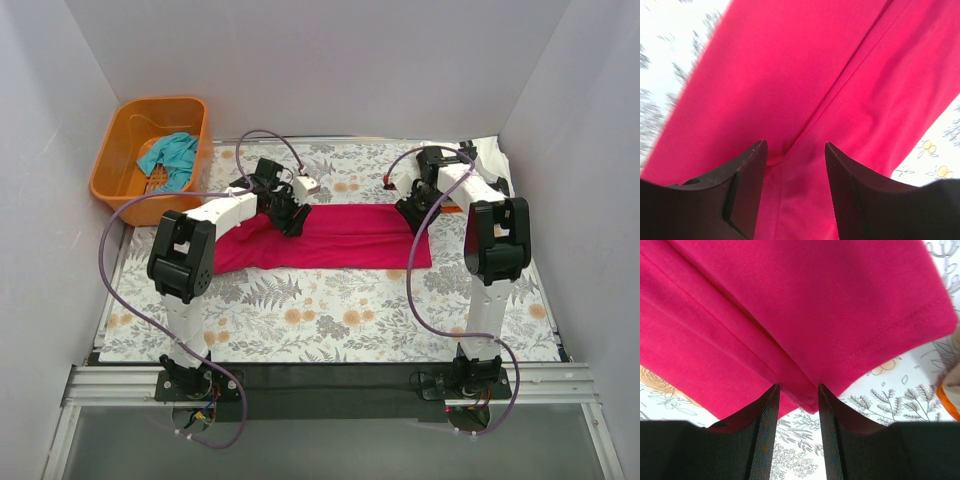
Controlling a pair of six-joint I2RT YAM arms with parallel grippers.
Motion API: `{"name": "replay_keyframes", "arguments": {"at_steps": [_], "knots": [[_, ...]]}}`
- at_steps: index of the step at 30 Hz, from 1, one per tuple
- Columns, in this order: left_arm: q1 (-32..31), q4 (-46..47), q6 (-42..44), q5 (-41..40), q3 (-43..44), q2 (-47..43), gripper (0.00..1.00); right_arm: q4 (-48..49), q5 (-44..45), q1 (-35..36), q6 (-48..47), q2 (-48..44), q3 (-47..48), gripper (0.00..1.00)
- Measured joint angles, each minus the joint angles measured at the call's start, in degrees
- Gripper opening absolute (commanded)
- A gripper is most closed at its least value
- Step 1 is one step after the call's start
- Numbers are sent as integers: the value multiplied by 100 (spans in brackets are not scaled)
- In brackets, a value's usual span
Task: Fold and stack the t-shirts
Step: Fold the tshirt
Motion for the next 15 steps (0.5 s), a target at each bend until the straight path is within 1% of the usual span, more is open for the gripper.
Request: {"name": "replay_keyframes", "arguments": {"at_steps": [3, 4, 5, 6, 7, 8, 10, 11, 15], "knots": [[-4, 0, 9, -105, -190, 74, 45, -4, 68, 0, -13, 81, -15, 34], [-13, 0, 15, -131, -249, 74, 39, -2, 90, 0, -24, 85, -22, 32], [-17, 0, 11, -146, -286, 74, 34, -2, 103, 0, -26, 85, -28, 29], [-17, 17, 24, -160, -326, 74, 29, 0, 109, 0, -31, 85, -42, 21], [-17, 20, 33, -164, -345, 74, 26, -2, 118, 0, -39, 87, -52, 17], [-20, 35, 39, -168, -352, 74, 16, -2, 125, 0, -46, 87, -59, 14], [-20, 57, 35, -173, -358, 63, 7, -2, 127, 0, -44, 87, -70, 4], [-20, 70, 42, -170, -367, 48, 0, 0, 127, 0, -48, 87, -72, 1], [-20, 103, 52, -162, -472, -76, 0, -2, 131, 0, -33, 57, -81, 1]]}}
